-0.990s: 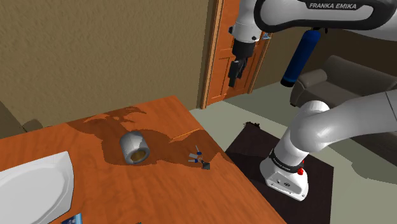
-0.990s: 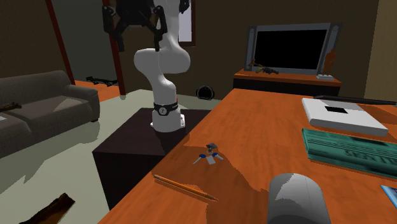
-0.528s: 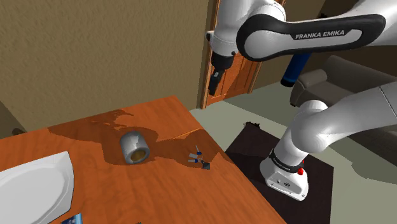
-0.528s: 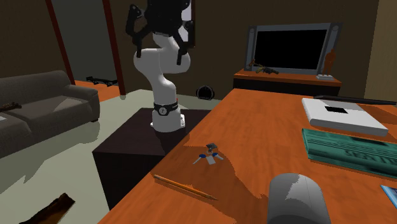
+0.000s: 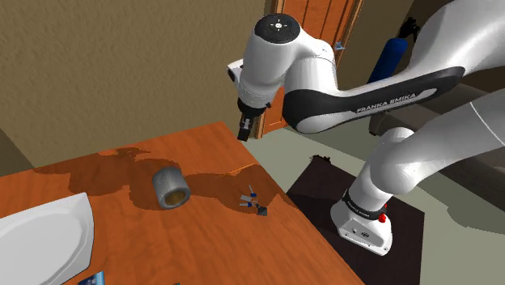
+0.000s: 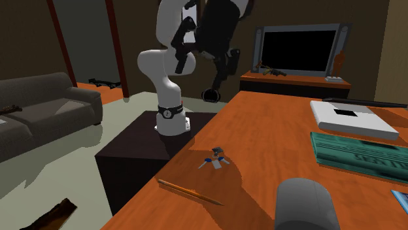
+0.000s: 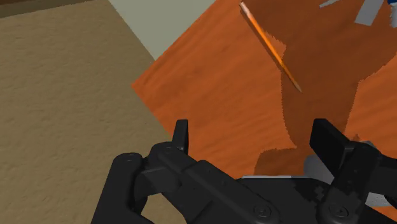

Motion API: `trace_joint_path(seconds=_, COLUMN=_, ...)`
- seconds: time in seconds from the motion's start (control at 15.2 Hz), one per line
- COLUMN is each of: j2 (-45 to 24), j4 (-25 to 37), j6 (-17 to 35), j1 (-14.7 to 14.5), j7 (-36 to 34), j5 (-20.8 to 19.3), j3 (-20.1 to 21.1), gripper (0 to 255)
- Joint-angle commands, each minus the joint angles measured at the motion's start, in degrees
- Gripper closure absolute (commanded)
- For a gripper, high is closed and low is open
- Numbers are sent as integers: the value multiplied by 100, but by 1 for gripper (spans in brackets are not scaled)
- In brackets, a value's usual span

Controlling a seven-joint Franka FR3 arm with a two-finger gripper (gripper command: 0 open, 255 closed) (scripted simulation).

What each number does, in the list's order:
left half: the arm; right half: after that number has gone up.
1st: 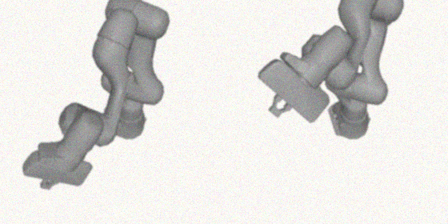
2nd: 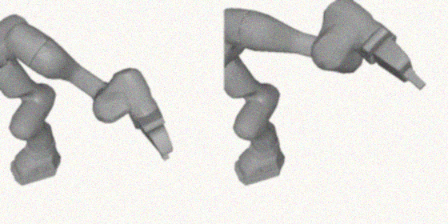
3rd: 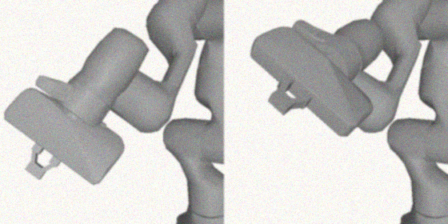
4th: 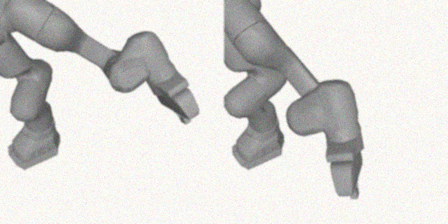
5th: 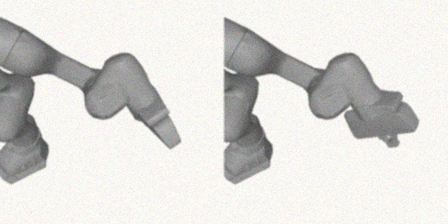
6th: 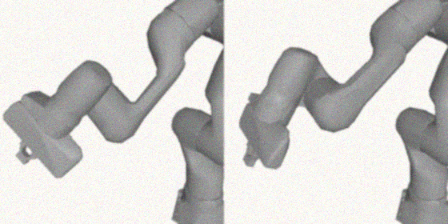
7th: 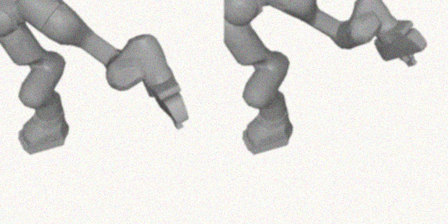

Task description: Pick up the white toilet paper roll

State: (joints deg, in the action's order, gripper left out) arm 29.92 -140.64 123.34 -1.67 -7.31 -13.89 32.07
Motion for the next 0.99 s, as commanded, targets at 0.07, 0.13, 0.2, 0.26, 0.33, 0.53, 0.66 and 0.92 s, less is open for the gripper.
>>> trace_joint_path(seconds=0.07, j2=-460, j4=156, j6=414, j1=283, j7=-564, j5=-799, j3=739, gripper=0)
trace_joint_path(seconds=0.13, j2=-621, j4=214, j6=512, j1=412, j7=-786, j5=-1113, j3=1006, gripper=0)
trace_joint_path(seconds=0.2, j2=-794, j4=281, j6=587, j1=556, j7=-1028, j5=-1457, j3=1285, gripper=0)
trace_joint_path(seconds=0.26, j2=-980, j4=359, j6=633, j1=719, j7=-1289, j5=-1832, j3=1581, gripper=0)
trace_joint_path(seconds=0.33, j2=-1186, j4=447, j6=644, j1=901, j7=-1570, j5=-2240, j3=1896, gripper=0)
trace_joint_path(seconds=0.53, j2=-2030, j4=787, j6=350, j1=1531, j7=-2533, j5=-3721, j3=2975, gripper=0)
trace_joint_path(seconds=0.66, j2=-3061, j4=1079, j6=-387, j1=1817, j7=-3258, j5=-5042, j3=3697, gripper=0)
trace_joint_path(seconds=0.92, j2=-4982, j4=1562, j6=-2003, j1=538, j7=-3941, j5=-7123, j3=3222, gripper=0)
